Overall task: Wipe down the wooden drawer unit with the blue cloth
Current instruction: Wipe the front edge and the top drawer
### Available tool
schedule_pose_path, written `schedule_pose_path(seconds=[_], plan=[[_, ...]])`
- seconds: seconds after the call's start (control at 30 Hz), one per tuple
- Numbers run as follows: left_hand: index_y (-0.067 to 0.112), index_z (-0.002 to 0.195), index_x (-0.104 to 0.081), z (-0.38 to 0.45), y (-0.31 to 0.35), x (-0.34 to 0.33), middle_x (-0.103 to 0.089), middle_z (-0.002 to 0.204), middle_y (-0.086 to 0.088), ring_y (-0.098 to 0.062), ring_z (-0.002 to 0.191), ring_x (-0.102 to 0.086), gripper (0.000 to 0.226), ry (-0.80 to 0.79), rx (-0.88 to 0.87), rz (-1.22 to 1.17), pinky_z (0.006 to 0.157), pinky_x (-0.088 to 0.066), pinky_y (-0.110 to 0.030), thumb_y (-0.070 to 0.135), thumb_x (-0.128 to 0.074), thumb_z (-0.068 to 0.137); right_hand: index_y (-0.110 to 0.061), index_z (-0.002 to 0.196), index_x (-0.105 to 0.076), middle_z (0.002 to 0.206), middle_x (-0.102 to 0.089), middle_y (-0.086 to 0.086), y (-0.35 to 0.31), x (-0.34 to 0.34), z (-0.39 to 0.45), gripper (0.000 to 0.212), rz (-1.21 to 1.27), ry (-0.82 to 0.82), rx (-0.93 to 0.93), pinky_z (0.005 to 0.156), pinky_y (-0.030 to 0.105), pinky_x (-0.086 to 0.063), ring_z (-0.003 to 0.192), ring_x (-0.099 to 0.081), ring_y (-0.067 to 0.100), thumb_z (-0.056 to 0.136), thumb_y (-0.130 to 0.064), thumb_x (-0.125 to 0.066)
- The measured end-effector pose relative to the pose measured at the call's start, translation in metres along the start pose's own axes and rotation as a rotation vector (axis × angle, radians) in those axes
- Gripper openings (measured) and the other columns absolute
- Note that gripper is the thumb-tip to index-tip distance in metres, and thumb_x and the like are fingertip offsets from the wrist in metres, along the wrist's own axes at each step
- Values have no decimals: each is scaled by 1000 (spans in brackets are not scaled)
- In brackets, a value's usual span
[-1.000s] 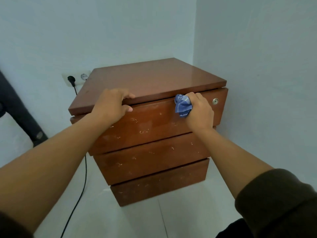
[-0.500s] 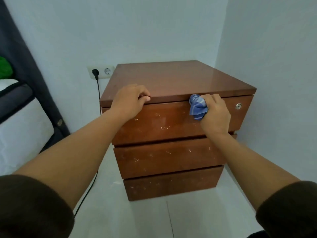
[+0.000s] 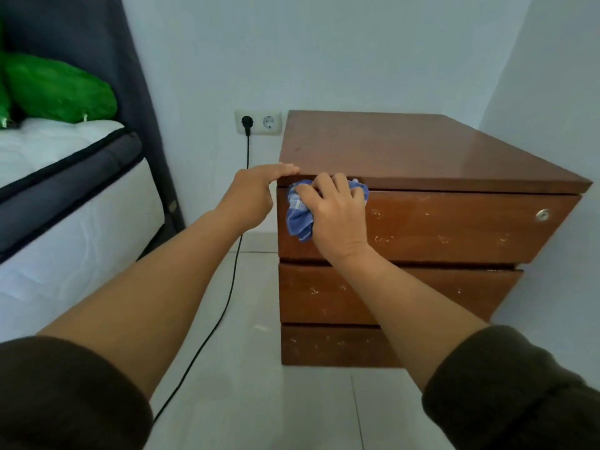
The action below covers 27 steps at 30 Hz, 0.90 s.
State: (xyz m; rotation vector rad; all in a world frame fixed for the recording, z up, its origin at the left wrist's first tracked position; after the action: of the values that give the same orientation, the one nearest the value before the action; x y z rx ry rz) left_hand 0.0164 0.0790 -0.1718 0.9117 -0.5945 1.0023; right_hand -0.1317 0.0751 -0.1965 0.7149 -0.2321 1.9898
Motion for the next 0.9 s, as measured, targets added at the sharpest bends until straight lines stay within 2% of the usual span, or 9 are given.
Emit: schedule_pose_path(seconds=[0.07, 0.33, 0.47, 0.6, 0.67, 0.73, 0.83, 0.87, 0.9], plan=[[23, 133, -52, 0, -4, -1, -51, 139, -1, -14, 130, -45, 69, 22, -30, -13, 100, -20, -4, -21, -41, 81, -16, 90, -72, 84, -65, 8, -6, -8, 0, 29, -24, -5, 0, 58, 35, -47, 74, -62, 28, 65, -19, -85], [18, 126, -60, 2, -15, -16, -59, 130, -6, -19, 125, -50, 63, 186, -116, -89, 103, -26, -9, -21, -39, 80, -15, 84, -71, 79, -63, 11, -31, -51, -35, 18, 44, -82, 112, 53, 32, -50, 63, -58, 29, 69, -15, -82], [14, 123, -62, 3, -18, -20, -62, 125, -6, -16, 122, -51, 65, 229, -150, -121, 104, -27, -10, -22, -36, 76, -16, 83, -72, 81, -66, 12, -35, -71, -61, 22, 42, -148, 141, 49, 31, -51, 60, -59, 30, 66, -14, -85], [12, 122, -63, 4, -19, -22, -64, 123, -7, -9, 117, -48, 64, 246, -177, -137, 103, -26, -3, -23, -37, 75, -17, 80, -72, 81, -66, 11, -37, -77, -71, 23, 17, -227, 167, 43, 28, -48, 57, -58, 29, 62, -14, -86], [12, 122, -62, 4, -17, -21, -63, 124, -7, -13, 119, -50, 63, 253, -171, -127, 104, -28, -8, -23, -37, 76, -17, 80, -72, 81, -66, 11, -37, -79, -71, 26, 7, -276, 173, 41, 29, -48, 57, -59, 29, 58, -15, -88], [11, 124, -61, 2, -15, -19, -62, 126, -8, -18, 122, -51, 62, 244, -158, -126, 104, -27, -11, -23, -38, 78, -18, 86, -72, 88, -66, 11, -40, -72, -68, 29, -11, -371, 184, 46, 31, -51, 64, -61, 29, 62, -16, -86], [14, 128, -58, -1, -10, -15, -58, 131, -7, -19, 127, -48, 62, 176, -127, -89, 105, -23, -9, -22, -38, 81, -20, 123, -57, 122, -53, 10, -35, -63, -63, 31, -26, -572, 149, 73, 38, -54, 98, -57, 30, 91, -18, -60], [15, 129, -56, -2, -7, -13, -56, 133, -6, -19, 129, -47, 60, 142, -123, -63, 105, -22, -10, -19, -39, 84, -20, 123, -57, 122, -53, 9, -32, -53, -59, 33, -6, -552, 146, 73, 37, -53, 97, -57, 29, 91, -18, -61], [17, 131, -54, -3, -3, -10, -55, 135, -5, -19, 129, -46, 56, 108, -126, -30, 105, -22, -11, -15, -39, 87, -20, 116, -62, 114, -58, 9, -29, -41, -53, 34, 15, -464, 157, 64, 35, -54, 88, -60, 28, 83, -18, -70]])
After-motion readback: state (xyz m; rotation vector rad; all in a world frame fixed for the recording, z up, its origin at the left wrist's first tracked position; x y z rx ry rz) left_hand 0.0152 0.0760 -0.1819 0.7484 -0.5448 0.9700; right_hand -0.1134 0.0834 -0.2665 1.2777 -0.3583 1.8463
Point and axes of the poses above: each hand's wrist, its own z-axis towards the middle knuckle, its own x-axis out of the back of the hand, y = z × x, the point moved 2 cm from there along z, towards the middle knuckle
